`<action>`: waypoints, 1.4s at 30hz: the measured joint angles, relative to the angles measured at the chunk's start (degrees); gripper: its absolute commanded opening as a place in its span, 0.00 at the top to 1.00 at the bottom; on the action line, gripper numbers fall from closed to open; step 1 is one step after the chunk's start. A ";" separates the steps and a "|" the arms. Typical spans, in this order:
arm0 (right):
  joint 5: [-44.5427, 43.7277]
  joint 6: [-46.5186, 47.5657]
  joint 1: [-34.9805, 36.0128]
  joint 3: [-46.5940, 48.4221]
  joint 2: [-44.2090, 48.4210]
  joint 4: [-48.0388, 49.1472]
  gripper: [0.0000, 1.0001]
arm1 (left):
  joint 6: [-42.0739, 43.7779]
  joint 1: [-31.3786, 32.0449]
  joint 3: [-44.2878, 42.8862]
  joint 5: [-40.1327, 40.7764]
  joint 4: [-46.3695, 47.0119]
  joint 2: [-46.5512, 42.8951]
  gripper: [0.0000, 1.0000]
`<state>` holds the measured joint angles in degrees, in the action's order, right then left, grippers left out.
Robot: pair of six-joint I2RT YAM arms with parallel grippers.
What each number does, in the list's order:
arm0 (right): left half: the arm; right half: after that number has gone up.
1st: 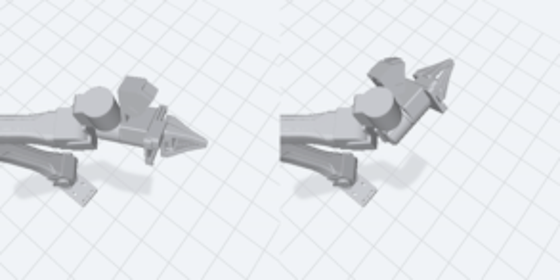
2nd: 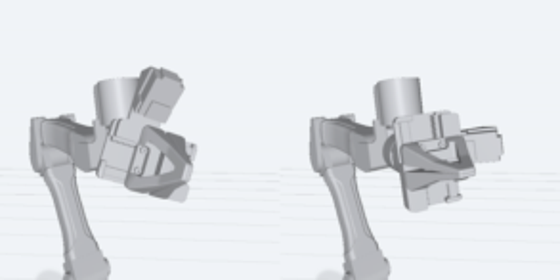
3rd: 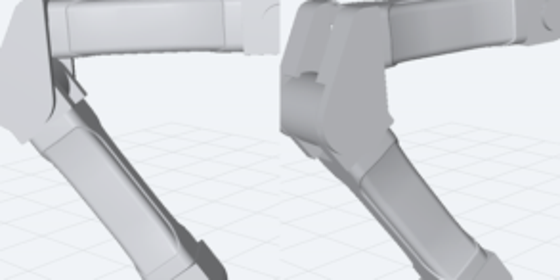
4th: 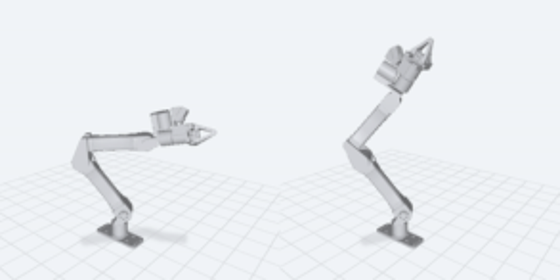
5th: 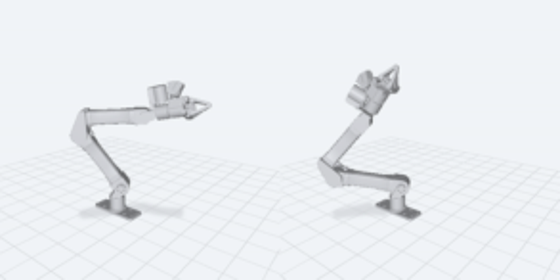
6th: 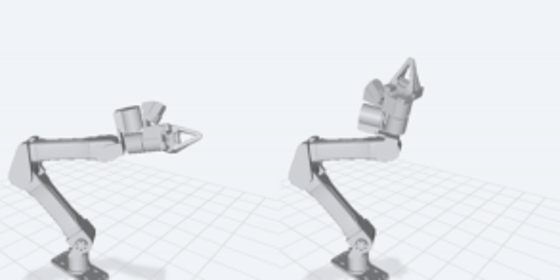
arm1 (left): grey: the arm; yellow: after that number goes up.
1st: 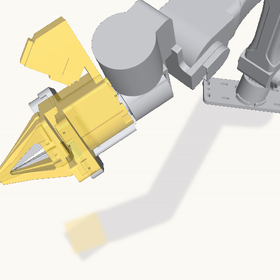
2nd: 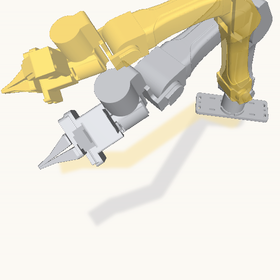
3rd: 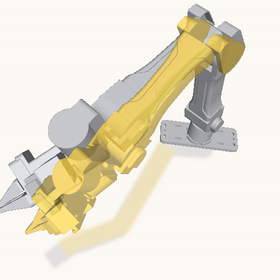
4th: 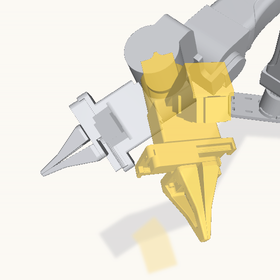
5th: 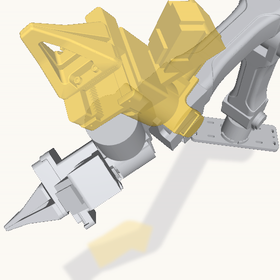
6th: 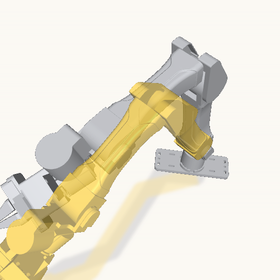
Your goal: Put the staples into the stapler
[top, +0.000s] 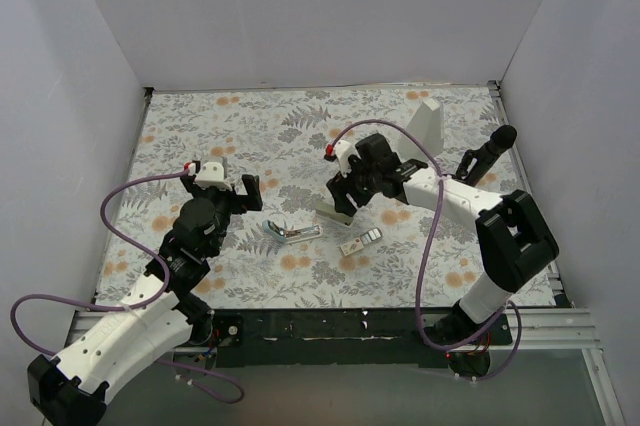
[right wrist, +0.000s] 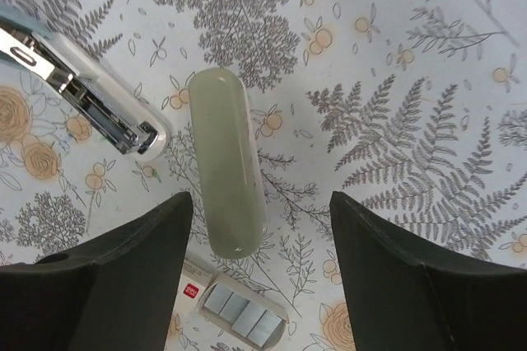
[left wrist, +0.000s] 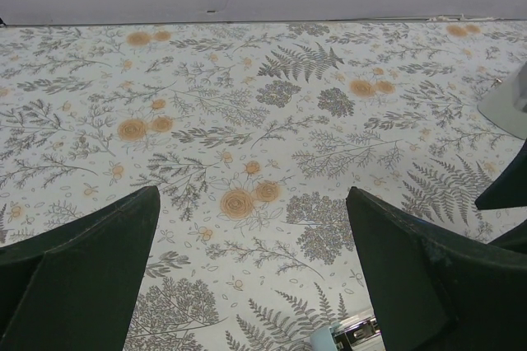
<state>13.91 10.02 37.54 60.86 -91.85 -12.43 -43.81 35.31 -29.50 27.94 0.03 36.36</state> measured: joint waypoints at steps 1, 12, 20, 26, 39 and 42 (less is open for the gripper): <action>0.00 0.50 0.17 0.35 -0.72 -0.72 0.27 | 0.02 0.00 0.00 0.00 0.00 0.00 0.02; 0.02 3.98 2.40 5.29 -9.05 -8.24 0.62 | 0.17 0.00 0.81 -0.09 -0.04 -1.11 0.02; -5.40 1.77 2.49 6.29 -9.79 -7.69 0.89 | 0.15 0.00 0.92 -0.17 -0.02 -1.81 0.02; -13.51 -4.28 -3.65 7.54 -10.05 -6.64 0.87 | 0.09 0.00 0.92 -0.66 -0.02 -1.92 0.02; -19.82 -12.00 -11.08 10.62 -13.62 -5.86 0.36 | -0.09 0.00 0.92 -1.62 -0.02 -1.90 0.02; -19.78 -11.93 -10.80 10.62 -13.33 -6.34 0.34 | -0.09 0.00 0.92 -1.62 -0.02 -1.97 0.02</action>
<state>-5.87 -1.91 26.74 71.48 -105.19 -18.76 -43.90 35.31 -28.58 26.33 0.01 34.39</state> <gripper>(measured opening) 0.638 0.982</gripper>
